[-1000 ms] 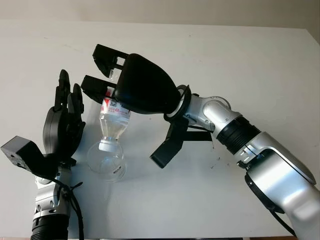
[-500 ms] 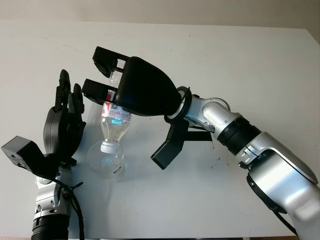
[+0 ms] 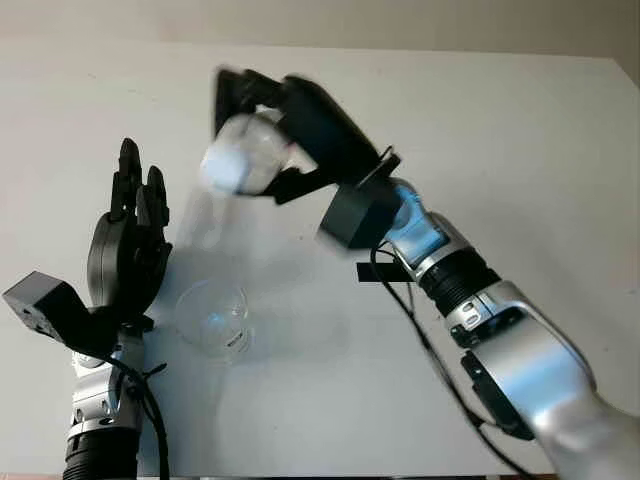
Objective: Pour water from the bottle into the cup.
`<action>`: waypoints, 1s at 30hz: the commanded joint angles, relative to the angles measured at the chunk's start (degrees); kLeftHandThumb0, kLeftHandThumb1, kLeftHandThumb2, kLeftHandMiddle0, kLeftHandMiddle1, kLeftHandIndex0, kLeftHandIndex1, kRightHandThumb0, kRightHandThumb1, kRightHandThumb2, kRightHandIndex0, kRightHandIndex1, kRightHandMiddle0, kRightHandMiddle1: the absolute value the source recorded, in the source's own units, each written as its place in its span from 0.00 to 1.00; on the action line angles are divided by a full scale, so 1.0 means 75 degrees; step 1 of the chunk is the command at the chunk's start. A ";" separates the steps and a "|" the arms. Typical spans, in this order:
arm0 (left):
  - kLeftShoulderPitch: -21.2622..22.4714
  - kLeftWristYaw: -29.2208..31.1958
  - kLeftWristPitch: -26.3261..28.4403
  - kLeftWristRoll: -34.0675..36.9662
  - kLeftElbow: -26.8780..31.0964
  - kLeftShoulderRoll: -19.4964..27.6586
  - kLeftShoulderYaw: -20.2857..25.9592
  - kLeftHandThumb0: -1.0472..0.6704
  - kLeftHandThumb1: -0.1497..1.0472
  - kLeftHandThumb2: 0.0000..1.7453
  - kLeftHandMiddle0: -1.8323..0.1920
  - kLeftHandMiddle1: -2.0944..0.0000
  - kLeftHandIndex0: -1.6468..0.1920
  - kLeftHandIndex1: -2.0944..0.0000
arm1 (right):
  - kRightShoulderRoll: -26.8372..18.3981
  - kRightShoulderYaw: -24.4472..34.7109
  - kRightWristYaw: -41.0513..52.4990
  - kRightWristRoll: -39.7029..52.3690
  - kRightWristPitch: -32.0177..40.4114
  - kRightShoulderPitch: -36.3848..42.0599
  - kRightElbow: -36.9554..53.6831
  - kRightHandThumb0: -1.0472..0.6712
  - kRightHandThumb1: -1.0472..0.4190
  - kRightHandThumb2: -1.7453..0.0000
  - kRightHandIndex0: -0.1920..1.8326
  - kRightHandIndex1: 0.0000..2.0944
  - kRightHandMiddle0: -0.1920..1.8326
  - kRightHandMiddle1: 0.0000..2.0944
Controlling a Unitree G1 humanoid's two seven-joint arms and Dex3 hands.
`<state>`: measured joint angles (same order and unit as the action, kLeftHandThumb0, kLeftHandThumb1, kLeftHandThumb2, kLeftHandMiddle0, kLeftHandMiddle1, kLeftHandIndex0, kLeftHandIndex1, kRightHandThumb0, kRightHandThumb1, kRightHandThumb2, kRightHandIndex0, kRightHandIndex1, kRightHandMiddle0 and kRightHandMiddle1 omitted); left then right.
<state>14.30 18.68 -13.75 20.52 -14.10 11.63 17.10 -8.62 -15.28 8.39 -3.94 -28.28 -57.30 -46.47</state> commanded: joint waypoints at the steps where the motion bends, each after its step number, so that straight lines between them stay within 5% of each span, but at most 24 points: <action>1: -0.0101 0.0049 -0.0077 0.0016 -0.0134 -0.0041 0.0014 0.16 1.00 0.34 1.00 0.98 1.00 1.00 | 0.0007 0.0393 0.0382 0.0370 0.0771 0.0199 0.0540 0.50 0.03 0.84 0.73 1.00 0.66 1.00; 8: -0.0081 0.0062 -0.0050 0.0008 -0.0187 -0.0032 0.0012 0.16 1.00 0.34 1.00 0.99 1.00 0.99 | -0.0166 0.1436 0.2001 0.1914 0.4244 0.0742 0.1842 0.51 0.00 0.83 0.76 1.00 0.66 1.00; 12: -0.0107 0.0095 -0.0043 0.0009 -0.0200 0.0001 0.0025 0.16 1.00 0.34 1.00 0.99 1.00 0.99 | -0.0348 0.1757 0.2230 0.2139 0.5418 0.1030 0.2465 0.51 0.00 0.81 0.75 1.00 0.66 1.00; 20: -0.0124 0.0233 -0.0096 0.0024 -0.0321 0.0017 0.0036 0.17 1.00 0.37 1.00 1.00 1.00 1.00 | -0.1008 0.2139 0.3037 0.2421 0.6231 0.2008 0.3612 0.41 0.00 0.81 0.83 1.00 0.60 1.00; 30: -0.0107 0.0331 -0.0094 0.0093 -0.0403 0.0031 0.0070 0.14 1.00 0.35 1.00 1.00 1.00 1.00 | -0.1155 0.2194 0.2450 0.2184 0.7051 0.3272 0.5288 0.37 0.00 0.73 0.85 1.00 0.52 1.00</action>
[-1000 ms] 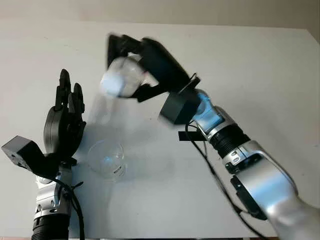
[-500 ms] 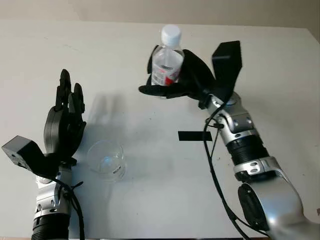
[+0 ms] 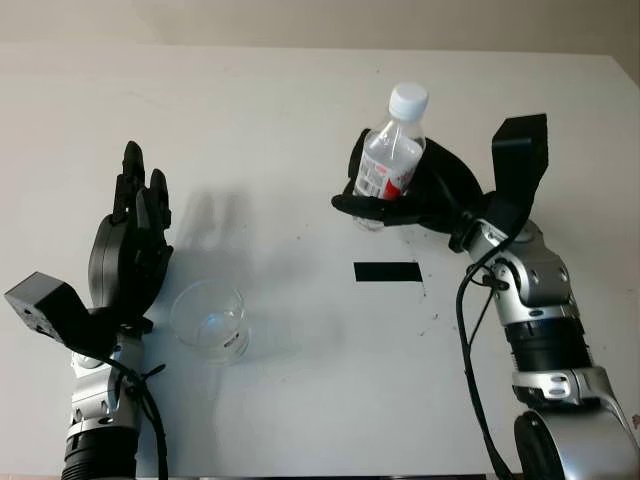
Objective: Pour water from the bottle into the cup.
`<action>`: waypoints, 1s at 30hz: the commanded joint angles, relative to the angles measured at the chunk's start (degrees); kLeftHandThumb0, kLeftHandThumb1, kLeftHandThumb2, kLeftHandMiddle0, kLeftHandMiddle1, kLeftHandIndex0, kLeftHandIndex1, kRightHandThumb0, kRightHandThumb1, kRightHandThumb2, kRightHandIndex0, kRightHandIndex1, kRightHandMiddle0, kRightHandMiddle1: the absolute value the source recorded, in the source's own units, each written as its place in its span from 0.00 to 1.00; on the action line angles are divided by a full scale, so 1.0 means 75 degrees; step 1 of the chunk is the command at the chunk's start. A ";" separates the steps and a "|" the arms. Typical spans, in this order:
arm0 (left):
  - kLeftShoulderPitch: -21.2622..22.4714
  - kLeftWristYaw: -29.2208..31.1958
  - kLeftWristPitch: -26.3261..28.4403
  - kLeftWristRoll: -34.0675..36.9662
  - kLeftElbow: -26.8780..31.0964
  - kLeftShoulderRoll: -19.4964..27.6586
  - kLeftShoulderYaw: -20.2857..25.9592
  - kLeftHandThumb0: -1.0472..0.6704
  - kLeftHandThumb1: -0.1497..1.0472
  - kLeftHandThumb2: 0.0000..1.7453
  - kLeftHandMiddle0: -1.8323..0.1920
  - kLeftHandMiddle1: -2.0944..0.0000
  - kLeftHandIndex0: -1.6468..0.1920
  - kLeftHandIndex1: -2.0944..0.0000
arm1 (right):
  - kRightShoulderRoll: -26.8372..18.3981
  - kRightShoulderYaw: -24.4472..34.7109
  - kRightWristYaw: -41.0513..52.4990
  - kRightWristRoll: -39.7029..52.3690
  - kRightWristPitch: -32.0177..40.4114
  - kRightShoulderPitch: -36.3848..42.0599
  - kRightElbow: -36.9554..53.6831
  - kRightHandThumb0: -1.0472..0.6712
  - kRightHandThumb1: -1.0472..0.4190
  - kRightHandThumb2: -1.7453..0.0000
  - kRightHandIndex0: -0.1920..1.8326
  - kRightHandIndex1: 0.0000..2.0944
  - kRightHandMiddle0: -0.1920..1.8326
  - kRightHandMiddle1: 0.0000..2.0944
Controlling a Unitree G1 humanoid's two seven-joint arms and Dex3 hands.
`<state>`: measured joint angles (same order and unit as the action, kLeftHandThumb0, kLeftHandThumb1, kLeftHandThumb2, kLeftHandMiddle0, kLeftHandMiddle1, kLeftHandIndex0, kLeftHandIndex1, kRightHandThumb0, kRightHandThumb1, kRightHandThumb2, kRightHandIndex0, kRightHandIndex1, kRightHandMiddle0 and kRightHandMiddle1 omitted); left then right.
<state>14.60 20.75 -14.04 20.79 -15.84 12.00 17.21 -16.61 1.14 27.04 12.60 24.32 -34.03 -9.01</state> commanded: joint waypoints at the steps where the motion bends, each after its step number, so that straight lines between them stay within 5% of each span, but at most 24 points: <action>1: -0.0148 0.0088 -0.0074 0.0060 -0.0184 -0.0001 0.0063 0.14 1.00 0.35 1.00 1.00 1.00 1.00 | -0.0072 0.0007 -0.0101 -0.0054 0.0036 0.0297 0.0414 0.37 0.00 0.73 0.84 1.00 0.52 1.00; 12: -0.0134 0.0246 -0.0103 0.0081 -0.0230 0.0108 0.0146 0.15 1.00 0.38 1.00 1.00 1.00 1.00 | 0.0352 0.0050 -0.0828 -0.0132 -0.0157 0.1276 0.0820 0.37 0.00 0.71 0.80 1.00 0.52 1.00; 30: -0.0229 0.0237 -0.0067 0.0095 -0.0089 0.0190 0.0173 0.15 1.00 0.38 1.00 1.00 1.00 1.00 | 0.0529 -0.0176 -0.1051 -0.0616 -0.0684 0.1411 0.0092 0.38 0.00 0.71 0.80 1.00 0.53 1.00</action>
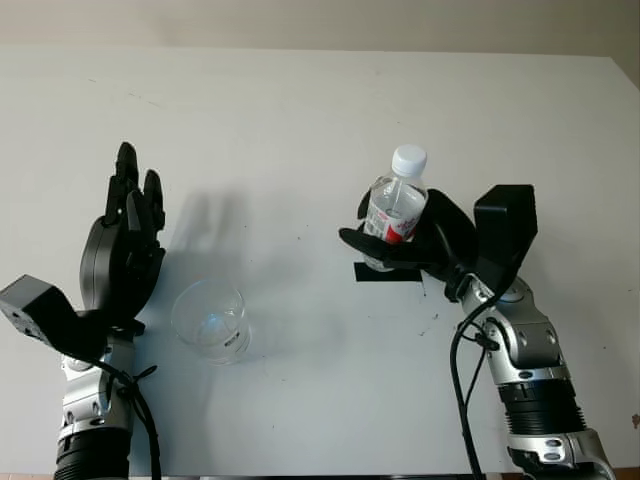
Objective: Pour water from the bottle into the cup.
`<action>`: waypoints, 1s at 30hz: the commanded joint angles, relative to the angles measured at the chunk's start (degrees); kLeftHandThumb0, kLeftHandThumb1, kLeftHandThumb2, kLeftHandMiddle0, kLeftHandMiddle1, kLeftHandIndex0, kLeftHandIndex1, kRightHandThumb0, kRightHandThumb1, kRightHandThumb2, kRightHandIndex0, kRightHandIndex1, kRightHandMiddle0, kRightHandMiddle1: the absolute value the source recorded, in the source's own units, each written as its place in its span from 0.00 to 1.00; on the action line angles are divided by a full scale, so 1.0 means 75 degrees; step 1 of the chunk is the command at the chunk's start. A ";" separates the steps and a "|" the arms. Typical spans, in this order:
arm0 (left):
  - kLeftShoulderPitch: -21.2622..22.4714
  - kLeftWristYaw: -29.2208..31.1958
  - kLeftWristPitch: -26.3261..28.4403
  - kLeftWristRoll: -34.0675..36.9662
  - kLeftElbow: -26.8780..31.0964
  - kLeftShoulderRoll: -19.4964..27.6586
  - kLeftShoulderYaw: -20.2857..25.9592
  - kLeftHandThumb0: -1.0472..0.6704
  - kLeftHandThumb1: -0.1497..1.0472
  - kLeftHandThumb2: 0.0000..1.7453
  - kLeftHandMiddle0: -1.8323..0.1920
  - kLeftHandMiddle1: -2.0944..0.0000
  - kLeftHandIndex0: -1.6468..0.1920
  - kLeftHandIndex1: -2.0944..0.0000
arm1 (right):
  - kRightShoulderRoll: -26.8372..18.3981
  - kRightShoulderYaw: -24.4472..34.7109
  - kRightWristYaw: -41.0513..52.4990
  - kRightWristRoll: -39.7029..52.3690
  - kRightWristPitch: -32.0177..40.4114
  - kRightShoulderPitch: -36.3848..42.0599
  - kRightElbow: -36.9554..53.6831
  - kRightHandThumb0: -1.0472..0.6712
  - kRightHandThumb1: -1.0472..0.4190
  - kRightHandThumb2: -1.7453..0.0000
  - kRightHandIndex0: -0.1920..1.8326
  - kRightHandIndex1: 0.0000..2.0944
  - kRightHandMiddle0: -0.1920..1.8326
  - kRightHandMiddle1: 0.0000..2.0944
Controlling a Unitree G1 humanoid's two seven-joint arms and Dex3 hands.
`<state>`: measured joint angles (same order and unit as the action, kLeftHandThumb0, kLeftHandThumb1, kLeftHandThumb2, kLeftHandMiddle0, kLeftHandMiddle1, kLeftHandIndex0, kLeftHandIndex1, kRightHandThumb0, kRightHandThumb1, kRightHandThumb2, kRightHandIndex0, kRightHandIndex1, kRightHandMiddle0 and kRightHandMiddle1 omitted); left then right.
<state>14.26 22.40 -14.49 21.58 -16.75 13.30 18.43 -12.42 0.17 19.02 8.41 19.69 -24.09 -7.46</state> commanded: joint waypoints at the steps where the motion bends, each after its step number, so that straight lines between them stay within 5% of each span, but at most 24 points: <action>1: -0.0180 0.0017 -0.0010 -0.0006 0.0022 0.0017 0.0015 0.15 1.00 0.38 1.00 1.00 1.00 1.00 | -0.0026 -0.0050 0.0027 -0.0074 -0.0080 0.0082 -0.0151 0.38 0.00 0.71 0.80 1.00 0.53 1.00; 11: -0.0180 0.0078 0.0022 0.0057 0.0026 0.0062 0.0057 0.15 1.00 0.38 1.00 1.00 1.00 1.00 | -0.0075 -0.0046 0.0145 -0.0124 0.0118 0.0143 -0.0164 0.37 0.00 0.74 0.79 1.00 0.52 1.00; 16: -0.0153 0.0119 0.0036 0.0063 0.0001 0.0085 0.0074 0.15 1.00 0.38 1.00 1.00 1.00 1.00 | 0.0026 0.0164 0.0117 0.0079 0.0191 0.0278 -0.0172 0.35 0.00 0.83 0.51 1.00 0.20 1.00; 23: -0.0139 0.0106 0.0090 0.0041 0.0041 0.0101 0.0055 0.15 1.00 0.38 1.00 1.00 1.00 1.00 | 0.0111 0.0215 -0.0295 0.0004 0.0048 0.0591 -0.0040 0.28 0.00 0.95 0.05 1.00 0.02 0.98; 27: -0.0126 0.0118 0.0087 0.0058 0.0016 0.0101 0.0066 0.15 1.00 0.38 1.00 1.00 1.00 1.00 | 0.0075 0.0200 -0.0192 0.0024 -0.0238 0.0780 -0.0084 0.26 0.02 0.97 0.00 0.76 0.00 0.72; 30: -0.0111 0.0108 0.0068 0.0037 -0.0015 0.0102 0.0064 0.15 1.00 0.38 1.00 1.00 1.00 1.00 | 0.0041 0.0191 -0.0002 0.0074 -0.0441 0.0908 -0.0083 0.25 0.02 0.97 0.00 0.47 0.00 0.49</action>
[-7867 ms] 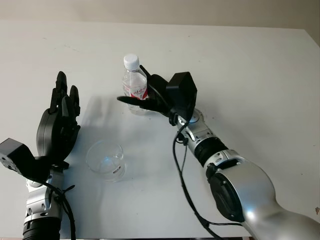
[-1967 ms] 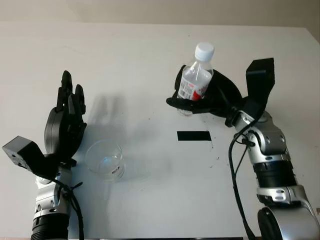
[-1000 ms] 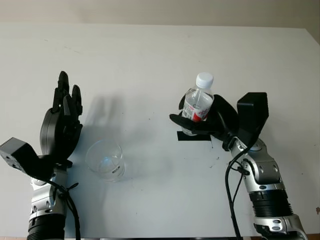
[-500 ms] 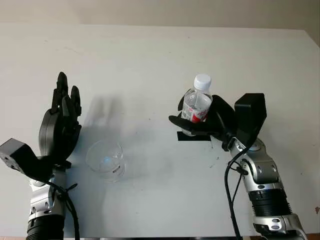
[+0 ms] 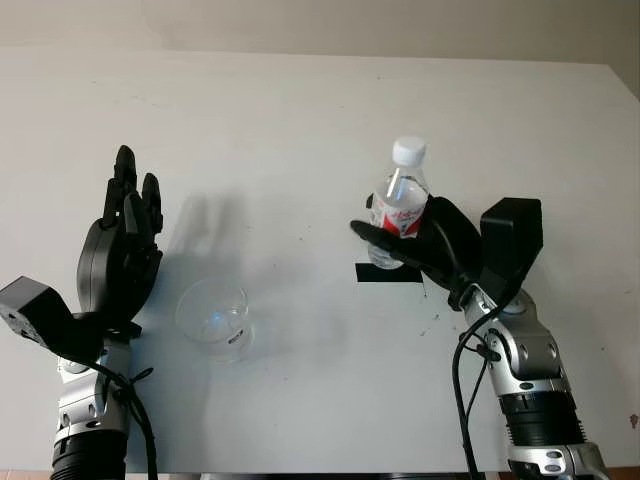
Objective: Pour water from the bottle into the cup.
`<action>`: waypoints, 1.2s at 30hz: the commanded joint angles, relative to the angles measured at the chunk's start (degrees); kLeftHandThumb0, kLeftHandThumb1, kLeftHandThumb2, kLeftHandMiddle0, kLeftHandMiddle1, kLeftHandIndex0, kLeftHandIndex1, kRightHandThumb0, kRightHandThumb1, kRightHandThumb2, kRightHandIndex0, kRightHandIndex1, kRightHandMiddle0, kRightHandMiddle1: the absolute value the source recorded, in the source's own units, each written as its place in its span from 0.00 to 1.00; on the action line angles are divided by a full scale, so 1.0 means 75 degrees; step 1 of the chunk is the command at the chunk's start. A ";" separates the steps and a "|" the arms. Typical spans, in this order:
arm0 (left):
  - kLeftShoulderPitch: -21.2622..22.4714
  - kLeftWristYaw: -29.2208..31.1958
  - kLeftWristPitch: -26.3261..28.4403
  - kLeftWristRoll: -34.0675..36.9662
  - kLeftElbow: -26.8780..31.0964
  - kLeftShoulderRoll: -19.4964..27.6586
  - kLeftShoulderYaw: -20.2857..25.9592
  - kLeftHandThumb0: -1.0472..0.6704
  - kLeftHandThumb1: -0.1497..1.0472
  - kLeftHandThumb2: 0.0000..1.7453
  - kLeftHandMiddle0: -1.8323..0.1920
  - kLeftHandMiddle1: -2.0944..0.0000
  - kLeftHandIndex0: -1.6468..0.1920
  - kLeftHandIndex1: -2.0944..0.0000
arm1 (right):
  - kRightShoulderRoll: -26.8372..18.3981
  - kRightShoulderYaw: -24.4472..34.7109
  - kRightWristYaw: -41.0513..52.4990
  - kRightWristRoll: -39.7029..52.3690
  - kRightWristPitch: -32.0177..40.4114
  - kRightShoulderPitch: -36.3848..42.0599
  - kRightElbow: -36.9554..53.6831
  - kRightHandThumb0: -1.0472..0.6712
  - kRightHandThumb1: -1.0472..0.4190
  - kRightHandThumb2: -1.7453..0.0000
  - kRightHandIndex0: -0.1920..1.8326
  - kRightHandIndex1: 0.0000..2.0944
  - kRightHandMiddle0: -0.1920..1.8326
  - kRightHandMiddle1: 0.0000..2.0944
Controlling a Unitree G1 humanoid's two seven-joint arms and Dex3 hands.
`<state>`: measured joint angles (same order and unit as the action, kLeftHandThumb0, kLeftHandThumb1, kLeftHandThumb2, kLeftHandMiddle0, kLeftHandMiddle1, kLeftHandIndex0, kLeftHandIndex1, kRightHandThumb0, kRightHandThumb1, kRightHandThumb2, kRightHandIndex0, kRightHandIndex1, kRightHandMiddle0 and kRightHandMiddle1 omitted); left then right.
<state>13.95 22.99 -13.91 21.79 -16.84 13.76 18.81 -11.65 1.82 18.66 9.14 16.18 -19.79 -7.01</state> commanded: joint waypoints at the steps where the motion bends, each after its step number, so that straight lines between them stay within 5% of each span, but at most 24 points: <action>1: -0.0059 0.0037 -0.0020 0.0005 -0.0023 0.0045 0.0012 0.15 1.00 0.38 1.00 1.00 1.00 1.00 | -0.0075 -0.0031 0.0092 -0.0033 -0.0052 0.0375 -0.0149 0.24 0.02 0.97 0.00 0.38 0.00 0.41; 5: -0.0015 0.0038 -0.0034 0.0003 -0.0094 0.0043 0.0013 0.15 1.00 0.38 1.00 1.00 1.00 1.00 | -0.0130 -0.0030 0.0202 -0.0083 -0.0255 0.0507 -0.0113 0.21 0.03 0.97 0.04 0.14 0.04 0.19; 9: 0.0023 0.0082 -0.0038 0.0029 -0.0155 0.0056 0.0018 0.15 1.00 0.37 1.00 1.00 1.00 1.00 | -0.0252 -0.0073 0.0387 -0.0168 -0.0668 0.0628 -0.0086 0.20 0.04 0.97 0.01 0.02 0.01 0.07; 18: 0.0043 0.0101 -0.0084 0.0017 -0.0184 0.0037 0.0031 0.15 1.00 0.37 1.00 1.00 1.00 1.00 | -0.0489 -0.0409 0.0143 -0.1455 -0.3672 0.0687 -0.1076 0.03 0.05 0.97 0.00 0.00 0.00 0.00; 36: 0.0017 -0.0043 -0.0143 -0.0029 -0.0193 -0.0003 -0.0008 0.14 1.00 0.37 1.00 1.00 1.00 1.00 | -0.0080 -0.0005 -0.1557 -0.1546 -0.5347 0.0303 -0.2756 0.04 0.04 0.97 0.00 0.00 0.00 0.00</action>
<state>14.29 22.53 -14.51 21.68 -18.08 13.92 18.86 -13.15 1.12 6.91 -3.36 -23.14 -18.04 -26.61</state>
